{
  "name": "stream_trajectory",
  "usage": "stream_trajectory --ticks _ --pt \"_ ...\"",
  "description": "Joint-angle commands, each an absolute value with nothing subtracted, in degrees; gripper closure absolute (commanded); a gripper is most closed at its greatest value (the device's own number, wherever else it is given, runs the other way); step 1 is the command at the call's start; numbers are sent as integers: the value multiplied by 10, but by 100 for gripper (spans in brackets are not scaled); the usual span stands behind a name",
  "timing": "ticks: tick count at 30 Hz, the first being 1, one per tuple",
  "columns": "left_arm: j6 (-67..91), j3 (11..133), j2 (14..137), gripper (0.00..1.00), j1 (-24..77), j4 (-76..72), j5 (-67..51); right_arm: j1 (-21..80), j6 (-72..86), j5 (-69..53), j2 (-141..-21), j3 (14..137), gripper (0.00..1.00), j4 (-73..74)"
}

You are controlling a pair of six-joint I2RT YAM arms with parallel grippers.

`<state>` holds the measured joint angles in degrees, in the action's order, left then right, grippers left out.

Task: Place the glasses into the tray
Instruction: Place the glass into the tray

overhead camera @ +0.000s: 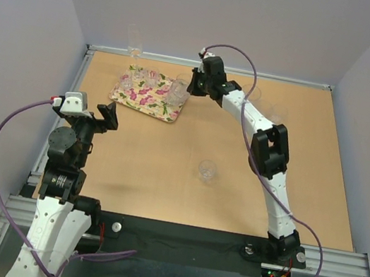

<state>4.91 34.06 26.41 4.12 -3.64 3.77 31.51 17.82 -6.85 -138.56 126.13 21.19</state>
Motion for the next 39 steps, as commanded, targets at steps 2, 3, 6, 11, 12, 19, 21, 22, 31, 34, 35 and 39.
stream_trajectory --ticks 2,3,6,11,12,19,21,22,31,34,35,39 --pt "40 334 265 2 42 -69 43 331 193 18 -1390 1316 100 177" --pt "39 334 265 2 41 -68 43 332 192 23 -1392 1316 100 176" --pt "39 334 265 2 42 -68 43 332 193 30 -1397 1317 99 175" --pt "40 334 264 2 42 -69 43 334 192 35 -1407 1320 98 173" --pt "39 334 263 2 42 -68 43 335 192 36 -1408 1320 98 172" --pt "40 334 262 2 42 -69 44 336 191 43 -1410 1320 78 172" --pt "39 334 262 2 42 -69 44 336 192 43 -1410 1321 68 171" --pt "39 334 261 2 42 -69 44 336 192 42 -1410 1321 65 172" --pt "38 333 260 2 42 -68 46 336 172 14 -1373 1320 39 172" --pt "38 333 259 2 42 -68 46 336 155 4 -1341 1308 35 172" --pt "38 333 258 2 42 -67 46 336 143 -12 -1330 1302 32 172" --pt "38 333 256 2 42 -68 45 336 112 -35 -1280 1259 26 173"
